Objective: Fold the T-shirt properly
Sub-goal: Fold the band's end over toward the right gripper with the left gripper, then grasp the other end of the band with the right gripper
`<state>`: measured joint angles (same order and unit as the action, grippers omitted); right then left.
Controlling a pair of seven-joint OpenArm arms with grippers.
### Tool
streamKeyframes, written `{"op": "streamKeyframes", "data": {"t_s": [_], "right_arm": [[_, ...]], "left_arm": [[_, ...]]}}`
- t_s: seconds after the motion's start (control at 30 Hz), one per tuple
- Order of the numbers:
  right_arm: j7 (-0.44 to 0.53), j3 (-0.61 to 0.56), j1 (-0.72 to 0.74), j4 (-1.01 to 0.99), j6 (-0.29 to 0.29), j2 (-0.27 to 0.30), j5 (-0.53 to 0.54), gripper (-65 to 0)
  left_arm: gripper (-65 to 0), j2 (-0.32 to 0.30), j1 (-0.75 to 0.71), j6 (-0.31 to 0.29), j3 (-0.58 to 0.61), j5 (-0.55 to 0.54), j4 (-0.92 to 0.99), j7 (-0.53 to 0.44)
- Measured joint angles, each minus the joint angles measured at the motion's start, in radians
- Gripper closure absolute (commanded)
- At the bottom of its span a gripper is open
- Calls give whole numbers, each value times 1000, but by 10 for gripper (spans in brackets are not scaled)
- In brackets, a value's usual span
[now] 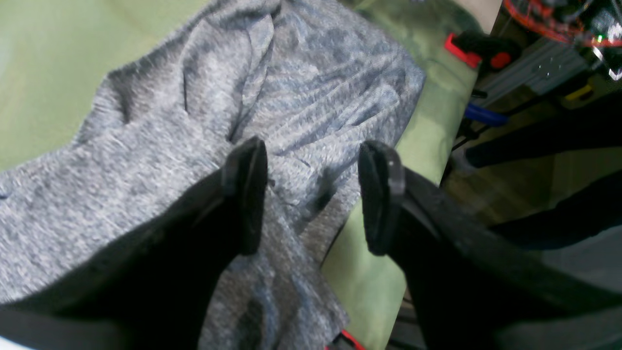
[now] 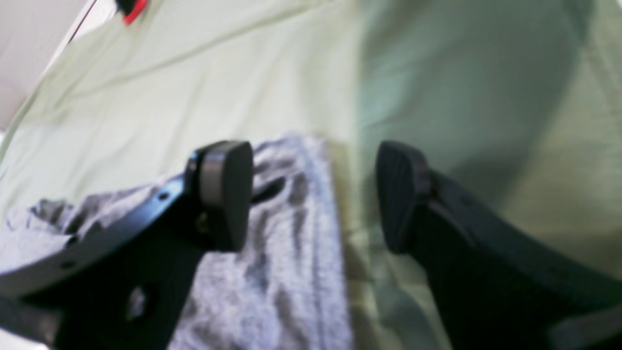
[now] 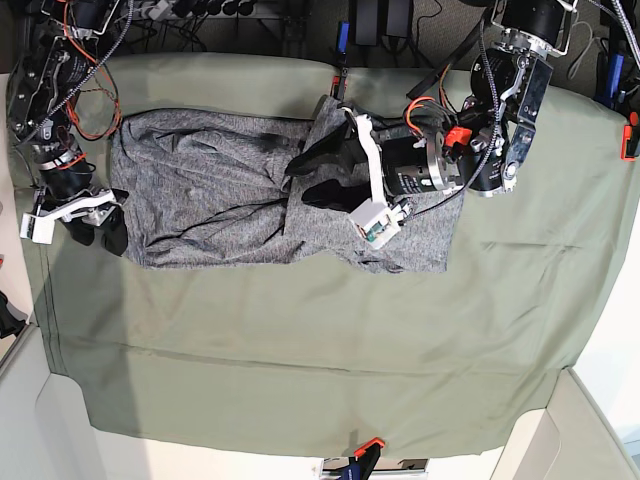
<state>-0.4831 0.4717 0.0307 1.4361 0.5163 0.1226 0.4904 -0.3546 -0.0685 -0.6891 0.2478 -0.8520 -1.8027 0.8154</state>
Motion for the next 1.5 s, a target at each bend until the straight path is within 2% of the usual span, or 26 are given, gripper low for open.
{"op": "streamKeyframes", "data": {"t_s": [0.07,0.2,0.4,0.57,0.83,0.87,0.93,1.03,1.13,1.23,1.37,1.5], "right_arm": [[-69,3,-3,0,0,5,-2,-399],[-79,2,-9,0,0,2,-1,-399],[-123,-37,-37,0,1,5,-1,-399],[-103,-98,-56,-1,3,5,4,-399],[-97,-190,-61,1,3,4,11,-396],[-95,-196,-62,1,3,4,16,-383],[-95,-198,-61,1,4,4,18,-279],[-104,-198,-69,0,3,4,14,0],[-105,-193,-67,-1,3,3,12,0],[-108,-161,-48,-3,3,-2,9,0],[-109,-41,-10,-3,9,0,11,0],[-140,77,17,-3,11,8,11,0]], "left_arm": [[-326,0,0,0,0,2,0,0],[-326,0,0,0,-26,2,0,0],[-326,0,0,0,-188,-1,0,9],[-326,0,-1,0,-316,-40,0,16],[-326,0,-60,0,-330,-39,0,39],[-326,0,-64,0,-330,-39,0,43],[-326,0,-65,0,-330,-39,0,44],[-326,-3,-77,0,-341,-39,0,43],[-326,-2,-81,0,-393,-51,0,47],[-326,-3,-78,0,-499,-127,0,43],[-326,-3,-78,0,-619,-170,0,70],[-326,-17,-81,0,-636,-214,0,101]]}}
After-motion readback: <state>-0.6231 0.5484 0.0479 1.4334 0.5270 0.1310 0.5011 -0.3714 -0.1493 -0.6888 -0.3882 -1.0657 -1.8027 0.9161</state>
